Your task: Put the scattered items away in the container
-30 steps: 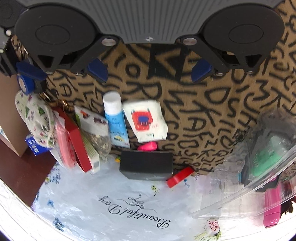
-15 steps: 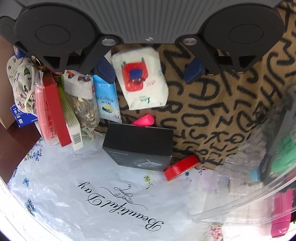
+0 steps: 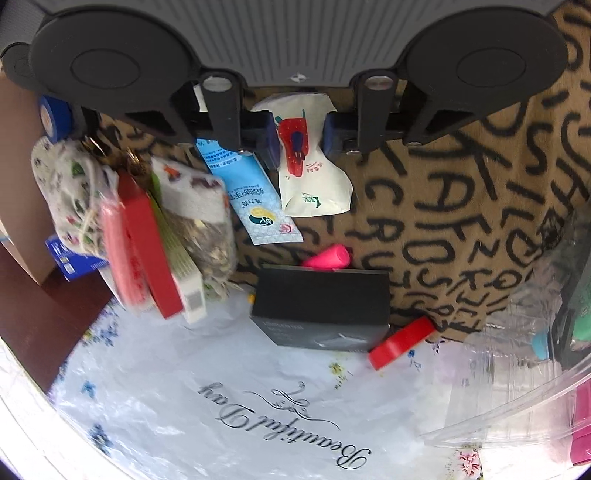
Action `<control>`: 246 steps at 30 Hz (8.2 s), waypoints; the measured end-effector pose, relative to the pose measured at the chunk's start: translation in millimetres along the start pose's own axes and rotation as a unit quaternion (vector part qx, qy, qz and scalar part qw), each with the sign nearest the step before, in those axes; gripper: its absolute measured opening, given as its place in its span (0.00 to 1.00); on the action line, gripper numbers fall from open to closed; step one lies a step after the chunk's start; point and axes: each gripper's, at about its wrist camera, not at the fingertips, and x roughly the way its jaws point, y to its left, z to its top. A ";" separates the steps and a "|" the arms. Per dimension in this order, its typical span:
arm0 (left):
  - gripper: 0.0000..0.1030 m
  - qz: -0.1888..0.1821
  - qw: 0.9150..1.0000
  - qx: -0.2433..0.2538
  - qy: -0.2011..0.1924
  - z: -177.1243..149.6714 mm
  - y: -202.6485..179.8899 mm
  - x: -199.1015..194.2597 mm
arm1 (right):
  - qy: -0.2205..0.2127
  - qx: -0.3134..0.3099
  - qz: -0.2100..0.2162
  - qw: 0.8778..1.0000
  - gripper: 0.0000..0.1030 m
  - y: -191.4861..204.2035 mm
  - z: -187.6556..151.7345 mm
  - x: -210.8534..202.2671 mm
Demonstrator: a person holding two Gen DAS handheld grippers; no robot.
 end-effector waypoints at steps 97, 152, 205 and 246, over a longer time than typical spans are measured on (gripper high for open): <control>0.96 -0.232 0.955 0.179 -0.055 17.2 -294.2 -28.0 | -0.097 0.039 -0.311 0.945 0.84 -204.9 -21.0 -185.2; 0.95 -0.169 0.980 0.072 -0.071 -78.2 -129.8 -118.3 | -0.109 -0.022 -0.137 0.984 0.94 -20.5 -34.2 -177.9; 0.00 -0.199 0.972 0.106 -0.061 15.7 -145.6 -6.3 | -0.079 -0.057 -0.226 0.969 0.26 -64.1 -5.2 -42.0; 0.66 -0.133 0.989 0.059 0.003 -85.4 -54.7 -86.0 | -0.020 0.011 -0.029 0.999 0.66 18.6 -96.2 -152.6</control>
